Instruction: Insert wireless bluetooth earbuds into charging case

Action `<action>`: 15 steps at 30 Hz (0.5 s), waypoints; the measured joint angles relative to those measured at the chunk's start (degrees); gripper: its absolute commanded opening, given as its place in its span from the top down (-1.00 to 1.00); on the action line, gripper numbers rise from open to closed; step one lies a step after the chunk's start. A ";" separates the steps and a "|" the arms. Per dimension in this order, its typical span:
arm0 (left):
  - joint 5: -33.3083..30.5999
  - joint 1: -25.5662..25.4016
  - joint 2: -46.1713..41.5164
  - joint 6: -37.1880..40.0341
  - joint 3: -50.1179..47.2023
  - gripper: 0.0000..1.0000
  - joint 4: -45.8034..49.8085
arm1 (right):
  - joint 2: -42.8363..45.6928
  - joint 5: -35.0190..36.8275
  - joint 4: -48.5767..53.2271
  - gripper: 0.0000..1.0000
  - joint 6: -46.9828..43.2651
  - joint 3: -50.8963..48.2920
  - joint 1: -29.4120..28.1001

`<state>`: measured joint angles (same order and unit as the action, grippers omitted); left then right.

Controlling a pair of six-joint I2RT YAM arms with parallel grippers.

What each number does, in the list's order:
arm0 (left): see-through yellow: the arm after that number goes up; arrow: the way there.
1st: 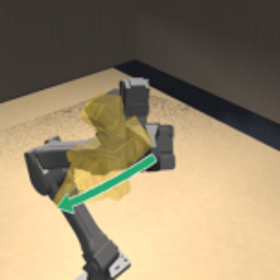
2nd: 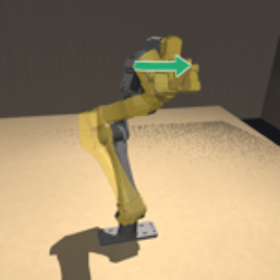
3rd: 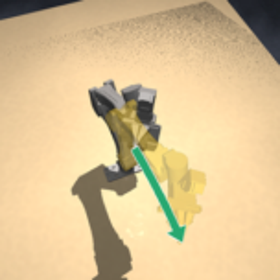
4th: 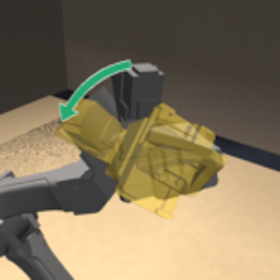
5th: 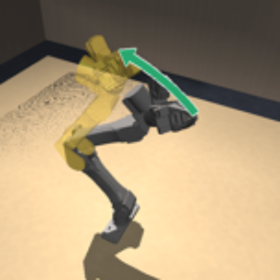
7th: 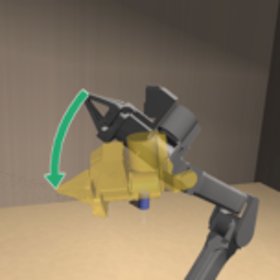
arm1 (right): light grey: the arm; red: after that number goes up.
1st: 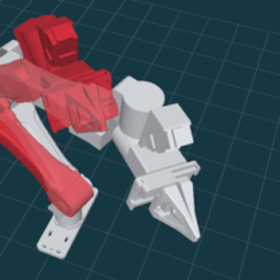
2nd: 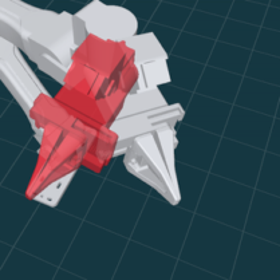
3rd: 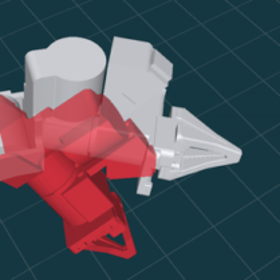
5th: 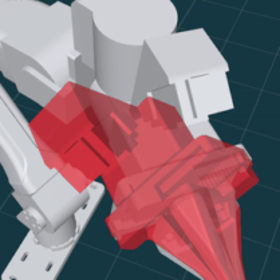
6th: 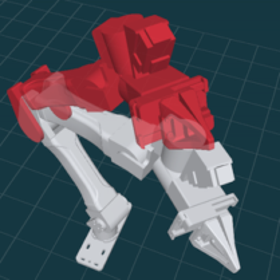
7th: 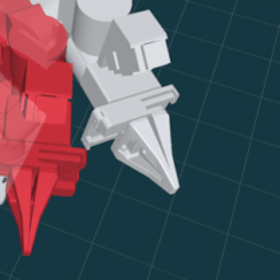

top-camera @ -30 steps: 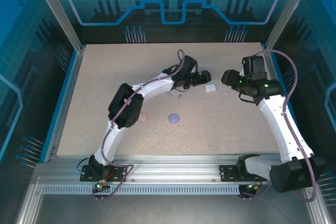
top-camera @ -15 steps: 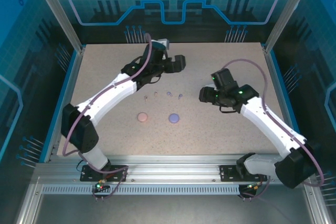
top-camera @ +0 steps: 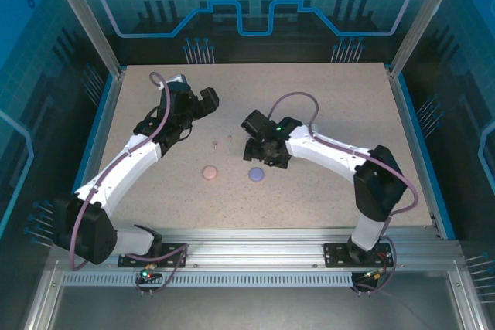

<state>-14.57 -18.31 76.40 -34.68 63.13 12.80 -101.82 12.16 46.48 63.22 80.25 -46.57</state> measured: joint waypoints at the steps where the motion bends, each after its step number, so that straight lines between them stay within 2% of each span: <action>1: 0.04 0.17 -0.07 -0.52 0.00 -0.98 -0.26 | -0.79 -0.57 0.00 -0.74 1.79 0.20 -0.33; 5: 0.02 1.62 -0.13 -3.45 0.00 -0.98 -0.24 | -3.30 -2.56 1.03 -0.79 10.64 0.04 -0.81; 15: 0.50 2.89 -1.14 -5.97 0.00 -0.97 0.22 | -6.16 -4.85 3.98 -0.78 31.06 -0.85 -1.33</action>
<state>-14.06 -15.42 75.26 -40.64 63.13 13.02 -107.98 7.31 50.46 94.28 79.40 -47.90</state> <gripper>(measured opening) 0.987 0.890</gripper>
